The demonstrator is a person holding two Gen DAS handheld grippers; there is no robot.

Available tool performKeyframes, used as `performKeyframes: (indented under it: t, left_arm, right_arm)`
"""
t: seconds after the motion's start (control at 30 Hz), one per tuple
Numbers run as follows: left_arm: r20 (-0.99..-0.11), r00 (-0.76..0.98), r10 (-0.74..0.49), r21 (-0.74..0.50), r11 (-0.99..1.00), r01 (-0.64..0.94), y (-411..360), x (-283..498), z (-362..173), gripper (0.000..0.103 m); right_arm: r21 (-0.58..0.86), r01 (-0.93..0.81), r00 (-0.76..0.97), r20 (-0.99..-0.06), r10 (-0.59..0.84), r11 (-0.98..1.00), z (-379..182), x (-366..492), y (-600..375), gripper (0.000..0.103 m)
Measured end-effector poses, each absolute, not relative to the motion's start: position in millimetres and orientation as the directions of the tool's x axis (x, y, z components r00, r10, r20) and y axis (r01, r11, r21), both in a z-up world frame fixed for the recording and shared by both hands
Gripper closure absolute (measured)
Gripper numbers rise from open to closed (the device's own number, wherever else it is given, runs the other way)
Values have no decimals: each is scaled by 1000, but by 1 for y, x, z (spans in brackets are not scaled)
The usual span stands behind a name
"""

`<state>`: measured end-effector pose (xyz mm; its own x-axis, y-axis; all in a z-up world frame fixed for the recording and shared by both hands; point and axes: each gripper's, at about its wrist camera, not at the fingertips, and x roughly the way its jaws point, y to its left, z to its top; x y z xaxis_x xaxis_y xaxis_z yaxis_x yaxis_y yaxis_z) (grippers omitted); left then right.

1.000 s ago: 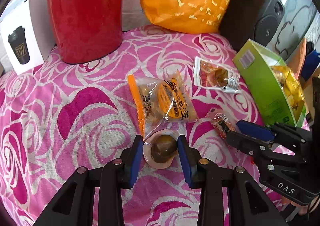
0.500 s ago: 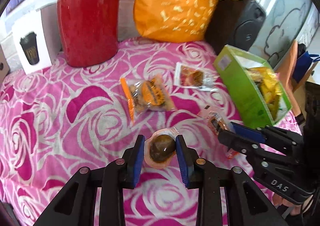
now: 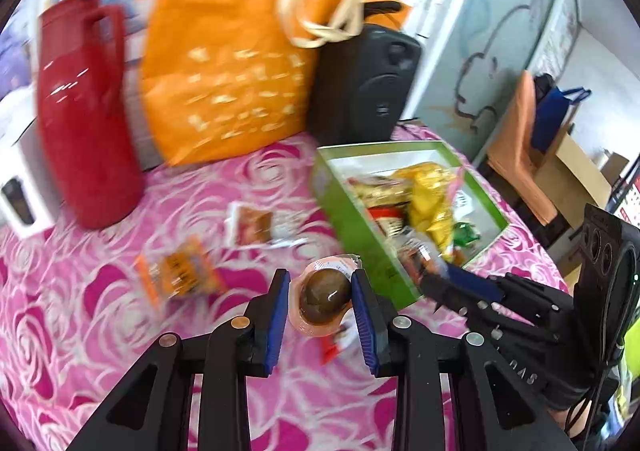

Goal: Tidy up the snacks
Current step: 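Carry both held snacks into the green box and open both tools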

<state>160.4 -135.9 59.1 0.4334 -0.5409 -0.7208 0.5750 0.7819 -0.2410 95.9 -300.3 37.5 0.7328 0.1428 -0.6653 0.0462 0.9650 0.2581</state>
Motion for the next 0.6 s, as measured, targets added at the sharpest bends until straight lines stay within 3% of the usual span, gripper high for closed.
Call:
performKeyframes:
  t: [0.3,0.6]
  left_arm:
    - [-746,383,-544,-204,735,647,-228,179,56,72]
    - [-766,350,-539,-215,728,651,-270,197,38,71]
  right_arm:
    - [292,275,758,-652,-20,916,30,76,-392,80]
    - [286,318,739,-672,-47,904,10,92,-426,80]
